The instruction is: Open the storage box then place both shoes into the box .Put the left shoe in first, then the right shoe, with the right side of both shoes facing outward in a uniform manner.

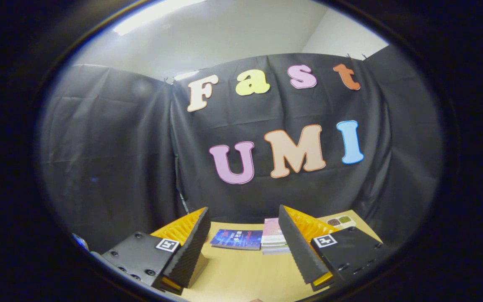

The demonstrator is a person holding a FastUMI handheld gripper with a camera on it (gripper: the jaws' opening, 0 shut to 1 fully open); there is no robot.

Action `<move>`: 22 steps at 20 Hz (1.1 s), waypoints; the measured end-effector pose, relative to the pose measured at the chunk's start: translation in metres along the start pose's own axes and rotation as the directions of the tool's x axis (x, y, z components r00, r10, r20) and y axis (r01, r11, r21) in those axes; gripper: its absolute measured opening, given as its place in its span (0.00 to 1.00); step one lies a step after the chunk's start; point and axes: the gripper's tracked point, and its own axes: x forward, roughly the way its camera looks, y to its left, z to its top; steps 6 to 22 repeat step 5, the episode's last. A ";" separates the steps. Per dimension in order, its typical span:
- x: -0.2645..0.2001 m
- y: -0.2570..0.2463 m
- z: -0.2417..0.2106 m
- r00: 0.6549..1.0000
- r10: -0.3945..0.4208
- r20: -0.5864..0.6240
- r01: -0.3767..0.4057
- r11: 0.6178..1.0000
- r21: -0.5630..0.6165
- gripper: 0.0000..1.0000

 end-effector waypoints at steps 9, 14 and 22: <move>0.001 -0.014 -0.007 0.999 -0.005 -0.033 0.005 1.000 0.006 1.00; 0.001 -0.014 -0.007 0.999 -0.005 -0.033 0.005 1.000 0.006 1.00; 0.001 -0.014 -0.007 0.999 -0.005 -0.033 0.005 1.000 0.006 1.00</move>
